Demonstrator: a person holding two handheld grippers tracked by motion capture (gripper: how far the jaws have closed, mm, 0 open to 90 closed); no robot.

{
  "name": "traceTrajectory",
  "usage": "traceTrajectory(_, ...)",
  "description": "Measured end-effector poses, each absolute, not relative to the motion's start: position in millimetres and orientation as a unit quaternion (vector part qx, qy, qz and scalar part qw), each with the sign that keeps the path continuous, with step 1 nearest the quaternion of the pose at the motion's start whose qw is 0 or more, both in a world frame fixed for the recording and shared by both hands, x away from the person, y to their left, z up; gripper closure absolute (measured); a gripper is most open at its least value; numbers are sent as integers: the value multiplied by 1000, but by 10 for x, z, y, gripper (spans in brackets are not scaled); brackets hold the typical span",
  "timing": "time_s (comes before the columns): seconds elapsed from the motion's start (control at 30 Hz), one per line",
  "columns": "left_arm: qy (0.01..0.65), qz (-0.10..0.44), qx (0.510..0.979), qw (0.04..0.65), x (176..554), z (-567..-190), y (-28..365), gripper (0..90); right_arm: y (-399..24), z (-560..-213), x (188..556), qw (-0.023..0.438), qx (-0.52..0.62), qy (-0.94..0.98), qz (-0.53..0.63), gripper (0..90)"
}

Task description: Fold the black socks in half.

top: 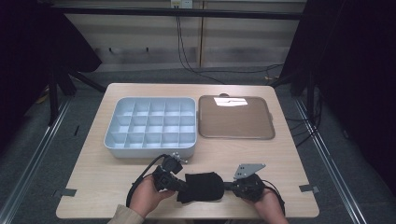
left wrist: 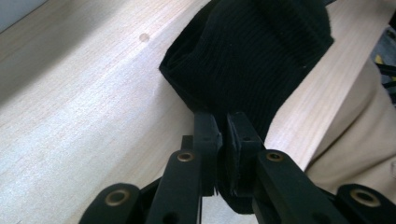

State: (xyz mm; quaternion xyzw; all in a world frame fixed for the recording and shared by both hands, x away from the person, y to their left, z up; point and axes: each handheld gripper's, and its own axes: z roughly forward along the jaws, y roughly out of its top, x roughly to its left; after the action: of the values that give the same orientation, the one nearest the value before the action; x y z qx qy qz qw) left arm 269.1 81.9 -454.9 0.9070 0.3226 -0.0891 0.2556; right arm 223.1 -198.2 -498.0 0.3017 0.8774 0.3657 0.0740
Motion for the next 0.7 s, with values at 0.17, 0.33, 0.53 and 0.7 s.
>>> traceTrajectory(0.17, 322, -97, 904, 265, 2693, -4487, 815, 836, -1982, -4977, 2231, 74, 303, 878, 364, 900)
traceTrajectory(0.33, 315, -98, 905, 267, 2702, -4420, 806, 836, -1975, -4978, 2234, 72, 302, 878, 366, 900)
traceTrajectory(0.53, 317, -101, 904, 268, 2704, -4388, 771, 835, -1954, -4973, 2229, 73, 300, 879, 362, 900)
traceTrajectory(0.7, 314, -103, 903, 275, 2712, -4352, 737, 834, -1944, -4973, 2228, 74, 300, 879, 362, 900)
